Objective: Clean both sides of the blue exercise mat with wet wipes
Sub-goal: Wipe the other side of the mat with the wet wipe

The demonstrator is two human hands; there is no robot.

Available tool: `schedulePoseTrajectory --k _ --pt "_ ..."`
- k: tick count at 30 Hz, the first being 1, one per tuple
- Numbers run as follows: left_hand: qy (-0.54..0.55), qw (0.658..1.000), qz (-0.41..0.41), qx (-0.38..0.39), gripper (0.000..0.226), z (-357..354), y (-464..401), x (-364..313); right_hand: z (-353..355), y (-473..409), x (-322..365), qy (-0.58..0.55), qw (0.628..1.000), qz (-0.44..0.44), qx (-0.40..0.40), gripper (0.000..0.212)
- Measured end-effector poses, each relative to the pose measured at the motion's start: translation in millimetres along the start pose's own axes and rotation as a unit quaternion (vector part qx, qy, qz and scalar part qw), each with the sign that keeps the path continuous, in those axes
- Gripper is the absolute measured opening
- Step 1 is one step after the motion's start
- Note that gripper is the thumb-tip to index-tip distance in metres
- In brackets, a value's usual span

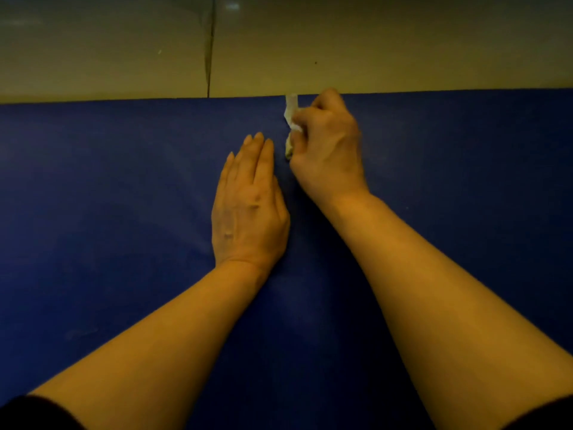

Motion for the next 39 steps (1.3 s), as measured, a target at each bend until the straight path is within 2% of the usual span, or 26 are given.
schedulePoseTrajectory --k 6,9,12,14,16,18,22,24,26,28,31,33,36,39 --pt "-0.028 1.000 0.001 0.002 0.043 -1 -3 -1 1 -30 -21 0.056 0.985 -0.149 -0.068 0.017" --pt "-0.015 1.000 0.011 0.016 0.044 0 -3 -2 -21 -30 7 0.007 0.995 -0.101 -0.021 0.009" --pt "-0.033 0.999 -0.004 0.029 0.048 1 -4 -3 -16 -35 -5 0.004 0.998 -0.047 0.041 0.010" --pt "-0.048 0.998 -0.016 0.041 0.051 -1 -4 -5 14 -42 -52 0.019 0.991 -0.131 0.024 0.015" --pt "-0.061 0.997 -0.022 0.051 0.052 -3 -4 -5 52 -42 -106 0.046 0.968 -0.245 -0.040 0.009" --pt "-0.076 0.995 -0.028 0.055 0.053 -4 -4 -5 70 -40 -125 0.068 0.952 -0.290 -0.071 0.013" --pt "-0.093 0.993 -0.033 0.059 0.053 -3 -6 -6 35 -30 -63 0.077 0.984 -0.155 -0.049 0.013" --pt "-0.101 0.992 -0.035 0.064 0.054 -4 -6 -6 17 -21 -34 0.056 0.994 -0.089 -0.014 0.016" --pt "-0.103 0.992 -0.039 0.064 0.054 -5 -6 -6 17 -20 -33 0.052 0.997 -0.045 0.033 0.021" --pt "-0.103 0.992 -0.038 0.067 0.054 -4 -7 -6 35 -25 -51 0.078 0.995 -0.023 0.053 0.032" --pt "-0.107 0.991 -0.037 0.071 0.055 -4 -7 -5 73 -26 -95 0.116 0.988 -0.100 0.002 0.029" --pt "-0.113 0.990 -0.038 0.076 0.056 -5 -7 -5 77 -19 -95 0.139 0.985 -0.107 -0.002 0.035" --pt "-0.118 0.989 -0.043 0.077 0.057 -7 -7 -6 54 -5 -58 0.104 0.993 -0.019 0.050 0.045" --pt "-0.119 0.989 -0.048 0.071 0.057 -7 -8 -6 44 9 -40 0.082 0.985 0.073 0.136 0.032"
Point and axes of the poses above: each hand's wrist, its own y-axis away from the middle knuckle, its own z-axis out of the back of the hand, x = y × z, the point moved 6 cm from there along -y, towards the middle knuckle, and after that the axes turned 8 degrees about -x, right-handed, at the moved point
